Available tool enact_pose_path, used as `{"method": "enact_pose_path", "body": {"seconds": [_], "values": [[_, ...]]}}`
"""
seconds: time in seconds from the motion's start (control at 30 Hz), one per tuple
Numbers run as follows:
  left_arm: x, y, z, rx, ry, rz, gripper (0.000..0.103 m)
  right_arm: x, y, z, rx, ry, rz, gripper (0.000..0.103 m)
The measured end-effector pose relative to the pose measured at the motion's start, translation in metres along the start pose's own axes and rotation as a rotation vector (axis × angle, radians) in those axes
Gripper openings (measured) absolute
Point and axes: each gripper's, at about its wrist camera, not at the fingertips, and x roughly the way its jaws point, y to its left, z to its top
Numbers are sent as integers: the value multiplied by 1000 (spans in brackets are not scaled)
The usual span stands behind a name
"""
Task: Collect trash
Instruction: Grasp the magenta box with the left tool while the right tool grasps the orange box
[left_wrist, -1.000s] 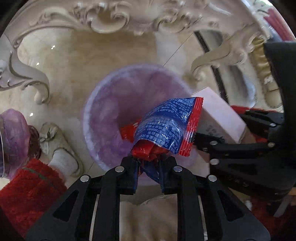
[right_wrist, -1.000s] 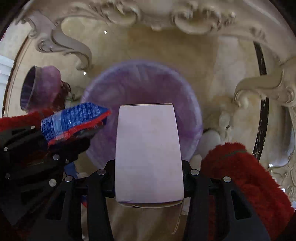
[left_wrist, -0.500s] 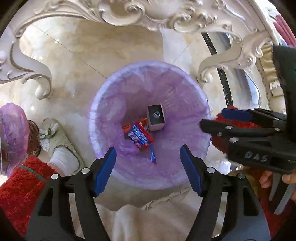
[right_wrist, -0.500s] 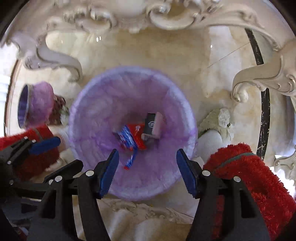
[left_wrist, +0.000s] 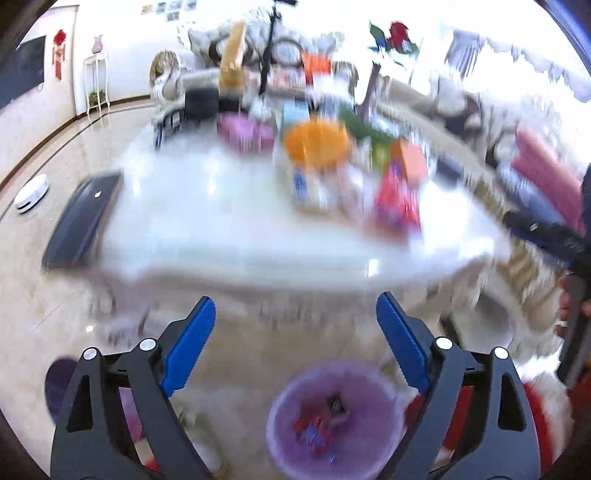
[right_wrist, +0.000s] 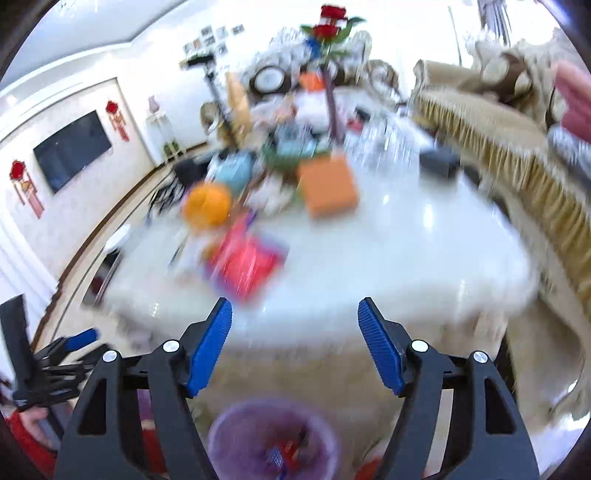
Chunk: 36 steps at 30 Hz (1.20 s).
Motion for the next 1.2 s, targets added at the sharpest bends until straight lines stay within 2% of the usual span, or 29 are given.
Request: {"method": "enact_pose_path", "body": {"seconds": [0.13, 0.23, 0.4, 0.57, 0.7, 0.87, 0.97, 1.07, 1.2], "values": [[17, 10, 59, -20, -57, -27, 87, 50, -13, 58, -33, -4, -48, 66], [42, 21, 102, -29, -66, -22, 87, 87, -18, 80, -45, 19, -49, 66], [97, 36, 153, -36, -9, 21, 87, 132, -25, 100, -95, 56, -65, 66], [145, 50, 188, -122, 56, 27, 87, 159, -30, 105, -112, 84, -83, 66], [172, 47, 199, -98, 89, 64, 87, 171, -28, 106, -127, 87, -68, 67], [198, 42, 205, -92, 122, 96, 87, 172, -18, 107, -172, 76, -90, 67], [210, 40, 208, -104, 136, 155, 87, 175, -16, 108, -148, 78, -88, 67], [218, 41, 211, -117, 143, 196, 87, 172, -13, 107, -105, 83, -46, 67], [233, 39, 213, -101, 182, 254, 87, 175, -7, 103, -125, 90, -84, 67]]}}
